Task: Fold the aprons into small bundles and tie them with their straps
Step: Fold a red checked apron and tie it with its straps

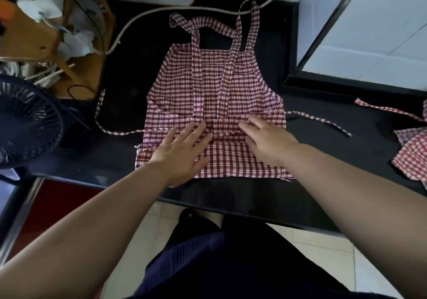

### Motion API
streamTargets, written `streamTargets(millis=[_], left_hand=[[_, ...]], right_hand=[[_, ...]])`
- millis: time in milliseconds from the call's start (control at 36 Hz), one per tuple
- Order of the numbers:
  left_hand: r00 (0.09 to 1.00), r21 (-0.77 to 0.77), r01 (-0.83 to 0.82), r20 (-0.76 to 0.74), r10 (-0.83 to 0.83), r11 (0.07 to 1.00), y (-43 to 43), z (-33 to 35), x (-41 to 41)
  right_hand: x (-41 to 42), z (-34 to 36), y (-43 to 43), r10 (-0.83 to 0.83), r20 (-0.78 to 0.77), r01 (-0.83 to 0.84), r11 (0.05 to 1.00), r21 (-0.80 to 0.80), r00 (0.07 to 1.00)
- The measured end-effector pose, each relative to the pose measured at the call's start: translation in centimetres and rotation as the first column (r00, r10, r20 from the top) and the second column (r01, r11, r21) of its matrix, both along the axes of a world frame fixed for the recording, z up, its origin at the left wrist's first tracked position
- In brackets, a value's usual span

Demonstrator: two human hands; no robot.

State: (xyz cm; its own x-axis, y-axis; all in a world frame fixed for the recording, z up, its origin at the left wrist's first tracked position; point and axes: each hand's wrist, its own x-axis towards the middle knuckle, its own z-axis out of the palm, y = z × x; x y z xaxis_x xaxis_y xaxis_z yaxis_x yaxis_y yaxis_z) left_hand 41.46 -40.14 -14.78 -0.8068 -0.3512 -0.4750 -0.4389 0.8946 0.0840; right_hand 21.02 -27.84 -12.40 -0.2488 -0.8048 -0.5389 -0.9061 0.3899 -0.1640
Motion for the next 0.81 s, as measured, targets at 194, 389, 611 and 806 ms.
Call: streamTargets(millis=[194, 389, 611, 806], left_hand=[[0.985, 0.090, -0.152, 0.098, 0.143, 0.984, -1.3, -1.4, 1.0], [0.985, -0.002, -0.173, 0.013, 0.173, 0.985, -0.3, -0.7, 0.6], [0.990, 0.124, 0.099, -0.113, -0.085, 0.987, 2.8, -1.0, 0.0], [0.996, 0.077, 0.092, 0.016, -0.093, 0.993, 2.9, -1.5, 0.1]], right_hand=[[-3.0, -2.1, 1.3, -0.367, -0.147, 0.378, 0.924, 0.052, 0.918], [-1.1, -0.7, 0.4, -0.338, -0.238, 0.247, 0.907, -0.342, 0.911], [4.2, -2.5, 0.5, 0.053, 0.101, -0.032, 0.979, -0.201, 0.993], [4.0, -2.8, 2.1, 0.082, 0.070, -0.075, 0.993, -0.093, 0.994]])
